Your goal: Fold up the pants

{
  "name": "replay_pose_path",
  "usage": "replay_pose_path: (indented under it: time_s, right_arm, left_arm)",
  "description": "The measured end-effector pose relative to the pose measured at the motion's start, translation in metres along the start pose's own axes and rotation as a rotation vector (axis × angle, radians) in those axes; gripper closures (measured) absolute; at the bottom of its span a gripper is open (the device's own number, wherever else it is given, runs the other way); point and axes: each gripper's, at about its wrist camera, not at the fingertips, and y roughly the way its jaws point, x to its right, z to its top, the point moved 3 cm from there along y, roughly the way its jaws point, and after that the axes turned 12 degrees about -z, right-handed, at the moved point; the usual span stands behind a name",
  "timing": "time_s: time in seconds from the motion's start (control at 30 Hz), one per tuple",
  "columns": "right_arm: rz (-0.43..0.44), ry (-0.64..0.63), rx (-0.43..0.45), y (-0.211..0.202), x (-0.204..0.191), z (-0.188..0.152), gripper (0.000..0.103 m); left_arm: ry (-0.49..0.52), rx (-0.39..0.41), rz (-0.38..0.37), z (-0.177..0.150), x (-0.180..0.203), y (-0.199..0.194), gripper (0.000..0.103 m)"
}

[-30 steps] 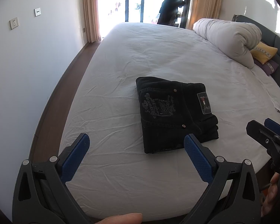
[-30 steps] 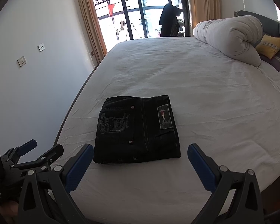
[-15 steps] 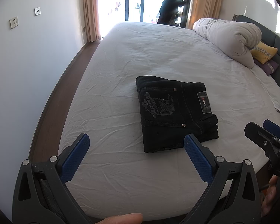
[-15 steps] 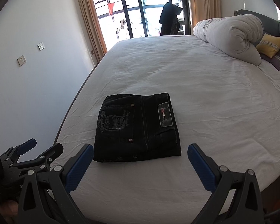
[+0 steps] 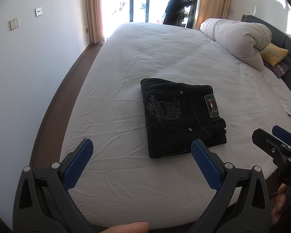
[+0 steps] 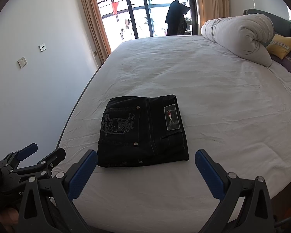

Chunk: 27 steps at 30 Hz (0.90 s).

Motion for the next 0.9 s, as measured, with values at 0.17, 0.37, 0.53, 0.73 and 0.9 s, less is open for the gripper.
replay_pose_path:
  time_s: [0.17,0.37,0.53,0.73,0.9]
  right_arm:
    - [0.000,0.000,0.000,0.0000,0.0003,0.0003,0.000]
    - [0.001,0.000,-0.001,-0.0003,0.0004,-0.0006,0.000]
    - [0.002,0.000,-0.002,0.0008,0.0010,-0.0022,0.000]
    - [0.002,0.000,-0.002,0.0007,0.0012,-0.0018,0.000]
    - [0.003,-0.001,-0.005,0.0001,0.0009,-0.0054,0.000]
  left_arm:
    - [0.000,0.000,-0.001,0.0006,-0.0002,-0.0003,0.000]
    - [0.000,0.000,-0.001,-0.0003,0.0002,0.0004,0.000]
    - [0.000,-0.001,-0.001,-0.0001,0.0001,0.0004,0.000]
    - [0.001,-0.002,-0.001,-0.0009,0.0003,0.0009,0.000]
    - [0.001,-0.007,-0.002,-0.0051,0.0010,0.0022,0.000]
